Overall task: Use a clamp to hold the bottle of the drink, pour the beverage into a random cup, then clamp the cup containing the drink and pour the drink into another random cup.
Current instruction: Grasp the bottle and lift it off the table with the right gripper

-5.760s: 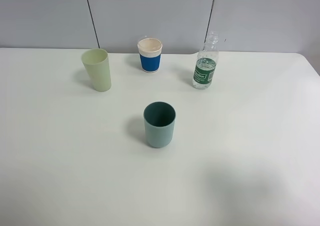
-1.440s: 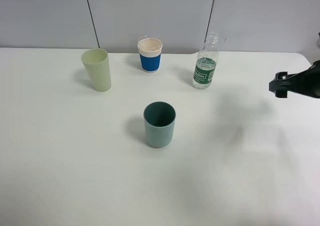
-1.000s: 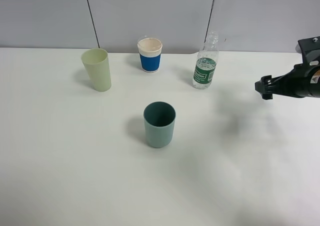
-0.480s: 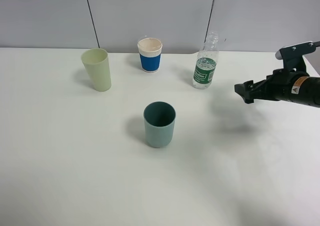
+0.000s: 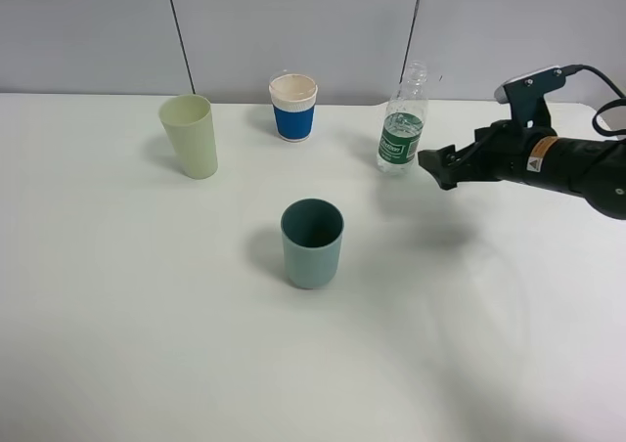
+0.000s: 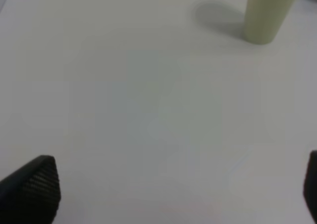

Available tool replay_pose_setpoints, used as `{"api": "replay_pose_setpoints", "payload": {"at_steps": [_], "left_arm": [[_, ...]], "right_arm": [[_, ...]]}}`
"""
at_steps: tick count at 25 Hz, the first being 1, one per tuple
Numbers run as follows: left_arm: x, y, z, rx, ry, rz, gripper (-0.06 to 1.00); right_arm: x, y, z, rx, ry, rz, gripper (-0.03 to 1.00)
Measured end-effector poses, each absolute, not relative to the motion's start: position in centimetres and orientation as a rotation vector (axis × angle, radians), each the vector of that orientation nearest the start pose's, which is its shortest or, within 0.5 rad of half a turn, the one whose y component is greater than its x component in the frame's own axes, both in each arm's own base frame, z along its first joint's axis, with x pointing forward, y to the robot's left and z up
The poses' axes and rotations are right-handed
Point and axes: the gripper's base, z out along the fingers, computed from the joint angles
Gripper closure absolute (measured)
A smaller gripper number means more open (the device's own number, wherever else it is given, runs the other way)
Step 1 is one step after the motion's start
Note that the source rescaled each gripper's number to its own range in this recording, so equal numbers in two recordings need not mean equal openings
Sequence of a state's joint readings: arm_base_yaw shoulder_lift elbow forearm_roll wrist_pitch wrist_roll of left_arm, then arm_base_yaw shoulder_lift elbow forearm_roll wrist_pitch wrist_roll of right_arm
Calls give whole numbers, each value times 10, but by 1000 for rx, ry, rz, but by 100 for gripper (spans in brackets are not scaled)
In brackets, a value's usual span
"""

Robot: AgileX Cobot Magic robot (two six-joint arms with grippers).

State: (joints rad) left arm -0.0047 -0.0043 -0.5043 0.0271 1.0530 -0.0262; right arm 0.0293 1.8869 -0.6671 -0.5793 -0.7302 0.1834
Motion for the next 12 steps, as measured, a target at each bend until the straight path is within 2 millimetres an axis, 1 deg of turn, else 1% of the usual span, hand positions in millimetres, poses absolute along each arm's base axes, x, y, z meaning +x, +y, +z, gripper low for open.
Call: {"api": "replay_pose_setpoints", "payload": {"at_steps": [8, 12], "left_arm": [[-6, 2, 279, -23, 2028, 13, -6], [-6, 2, 279, -23, 2028, 13, -6]], "right_arm": [[351, 73, 108, -607, 1934, 285, 1], [368, 82, 104, -618, 1907, 296, 1]]}}
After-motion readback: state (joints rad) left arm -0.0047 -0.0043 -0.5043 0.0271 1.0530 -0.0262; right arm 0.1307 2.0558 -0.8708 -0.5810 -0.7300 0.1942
